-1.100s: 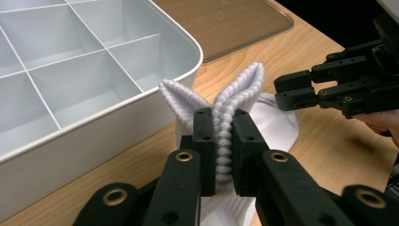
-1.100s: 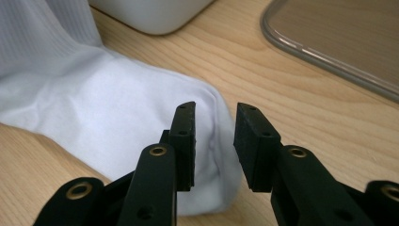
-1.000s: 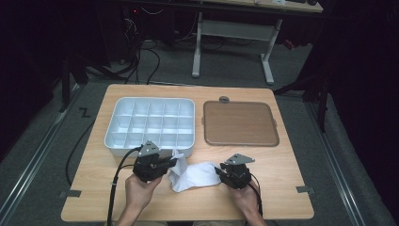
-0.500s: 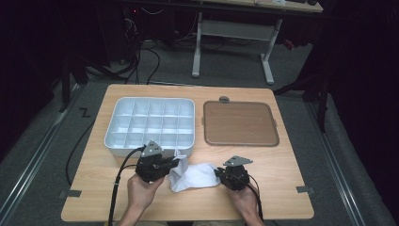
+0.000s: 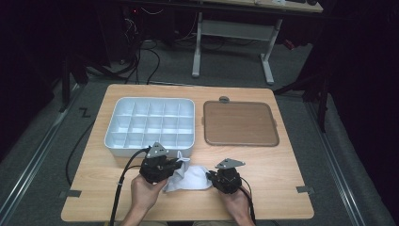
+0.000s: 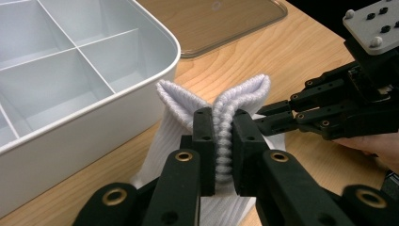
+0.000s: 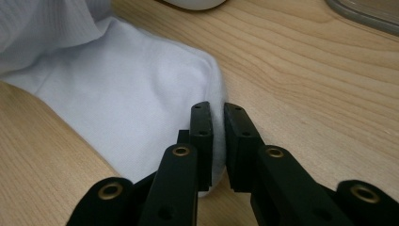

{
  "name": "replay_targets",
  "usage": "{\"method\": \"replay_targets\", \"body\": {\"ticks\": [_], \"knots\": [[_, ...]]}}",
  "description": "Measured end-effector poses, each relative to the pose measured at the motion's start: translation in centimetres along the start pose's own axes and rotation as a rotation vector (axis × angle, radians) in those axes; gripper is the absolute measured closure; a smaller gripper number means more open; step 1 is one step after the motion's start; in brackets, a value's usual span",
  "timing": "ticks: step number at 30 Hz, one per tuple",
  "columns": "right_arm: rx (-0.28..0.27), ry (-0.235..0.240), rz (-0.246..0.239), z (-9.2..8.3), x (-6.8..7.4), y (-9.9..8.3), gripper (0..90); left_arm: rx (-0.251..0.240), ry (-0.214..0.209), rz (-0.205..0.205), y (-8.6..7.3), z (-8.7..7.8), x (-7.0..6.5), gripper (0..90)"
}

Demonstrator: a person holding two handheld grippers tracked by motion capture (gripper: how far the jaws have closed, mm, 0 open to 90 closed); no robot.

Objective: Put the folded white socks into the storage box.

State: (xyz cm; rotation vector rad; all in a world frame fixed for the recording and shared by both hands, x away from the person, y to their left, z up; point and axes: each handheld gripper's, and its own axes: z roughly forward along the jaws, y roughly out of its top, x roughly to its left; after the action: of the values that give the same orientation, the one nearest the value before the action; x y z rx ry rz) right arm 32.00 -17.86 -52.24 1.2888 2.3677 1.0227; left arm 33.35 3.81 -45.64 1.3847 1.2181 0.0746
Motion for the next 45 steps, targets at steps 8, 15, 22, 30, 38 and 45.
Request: {"method": "replay_targets", "body": {"ticks": [8, 15, 22, 30, 38, 45], "knots": [[-0.001, 0.010, 0.001, 0.2, 0.4, 0.2, 83.1, 0.018, 0.007, 0.015, -0.7, 0.9, -0.4, 82.2], [-0.002, 0.014, 0.003, 0.3, 0.4, 0.2, 83.1, 0.044, 0.016, 0.035, -1.6, 1.8, -0.6, 82.1], [-0.006, 0.016, 0.004, 0.4, 0.5, 0.2, 83.1, 0.074, 0.029, 0.051, -3.0, 3.0, -0.6, 81.9], [-0.008, 0.016, 0.009, 0.5, 0.5, 0.2, 83.0, 0.102, 0.035, 0.075, -4.0, 3.9, -0.8, 81.3], [-0.007, 0.016, 0.005, 0.6, 0.4, 0.3, 82.9, 0.141, 0.040, 0.092, -5.4, 4.9, -1.1, 80.6], [-0.010, 0.017, 0.004, 0.7, 0.2, 0.3, 82.4, 0.164, 0.046, 0.099, -6.2, 5.5, -1.1, 79.1]]}}
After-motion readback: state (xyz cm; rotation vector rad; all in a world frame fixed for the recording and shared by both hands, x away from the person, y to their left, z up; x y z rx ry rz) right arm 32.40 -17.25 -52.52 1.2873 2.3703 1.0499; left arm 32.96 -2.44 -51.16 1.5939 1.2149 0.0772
